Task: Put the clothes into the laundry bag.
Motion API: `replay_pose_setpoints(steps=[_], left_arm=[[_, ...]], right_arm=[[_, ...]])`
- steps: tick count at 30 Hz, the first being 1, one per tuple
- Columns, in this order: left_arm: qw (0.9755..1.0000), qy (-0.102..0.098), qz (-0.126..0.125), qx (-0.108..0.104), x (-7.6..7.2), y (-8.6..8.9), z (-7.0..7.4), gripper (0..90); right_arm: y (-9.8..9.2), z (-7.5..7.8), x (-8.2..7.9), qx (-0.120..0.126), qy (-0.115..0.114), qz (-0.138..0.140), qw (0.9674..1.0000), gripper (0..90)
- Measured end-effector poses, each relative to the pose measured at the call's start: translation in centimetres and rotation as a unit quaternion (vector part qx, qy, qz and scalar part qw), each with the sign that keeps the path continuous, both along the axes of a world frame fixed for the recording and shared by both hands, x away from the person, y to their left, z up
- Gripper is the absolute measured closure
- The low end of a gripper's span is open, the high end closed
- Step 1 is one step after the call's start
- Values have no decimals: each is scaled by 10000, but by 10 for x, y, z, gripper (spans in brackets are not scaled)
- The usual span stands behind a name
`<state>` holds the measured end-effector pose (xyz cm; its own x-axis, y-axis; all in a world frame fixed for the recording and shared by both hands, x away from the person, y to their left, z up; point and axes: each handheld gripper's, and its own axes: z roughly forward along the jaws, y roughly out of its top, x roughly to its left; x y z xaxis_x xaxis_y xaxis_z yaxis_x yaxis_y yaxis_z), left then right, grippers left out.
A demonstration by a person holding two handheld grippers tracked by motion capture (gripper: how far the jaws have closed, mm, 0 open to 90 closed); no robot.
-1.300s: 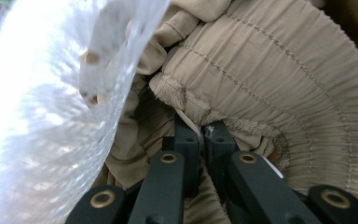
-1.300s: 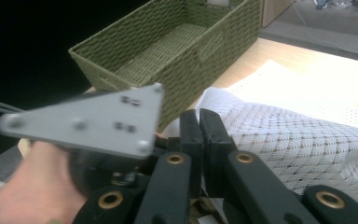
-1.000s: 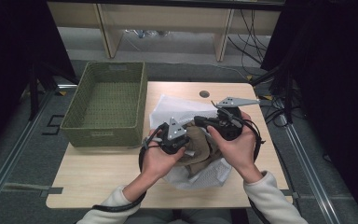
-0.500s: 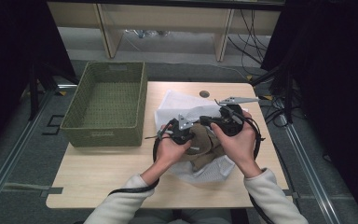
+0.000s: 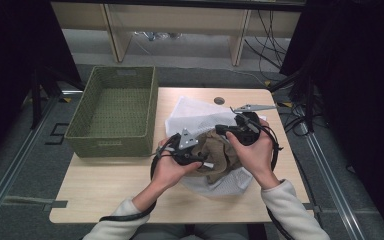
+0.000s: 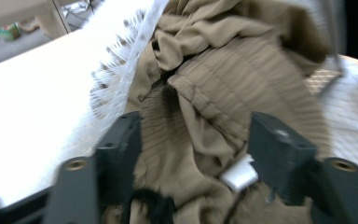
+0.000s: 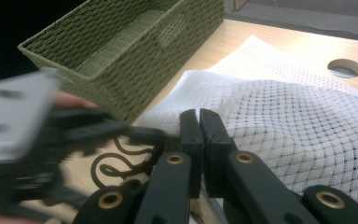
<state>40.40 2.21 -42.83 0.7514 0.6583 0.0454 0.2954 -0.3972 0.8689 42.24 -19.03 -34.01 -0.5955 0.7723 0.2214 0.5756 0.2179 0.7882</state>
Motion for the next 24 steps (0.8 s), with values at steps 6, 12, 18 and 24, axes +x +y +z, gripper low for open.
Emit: replay_pose_setpoints(steps=[6, 12, 18, 24], left_arm=[[9995, 92, -305, -41, -26, 23, 4, 227], [9969, 250, -554, 494, -25, 35, -25, 206], [9940, 96, -623, 891, -13, 18, -48, 261], [9912, 108, -760, 1078, -9, 3, -54, 530]], right_arm=[[1, -1, -1, -16, 6, -36, 10000, 899], [1, 0, -1, -21, 49, -80, 10000, 899], [1, -3, 0, -39, 47, -79, 9999, 899], [1, -5, 2, -94, 117, -72, 9999, 899]])
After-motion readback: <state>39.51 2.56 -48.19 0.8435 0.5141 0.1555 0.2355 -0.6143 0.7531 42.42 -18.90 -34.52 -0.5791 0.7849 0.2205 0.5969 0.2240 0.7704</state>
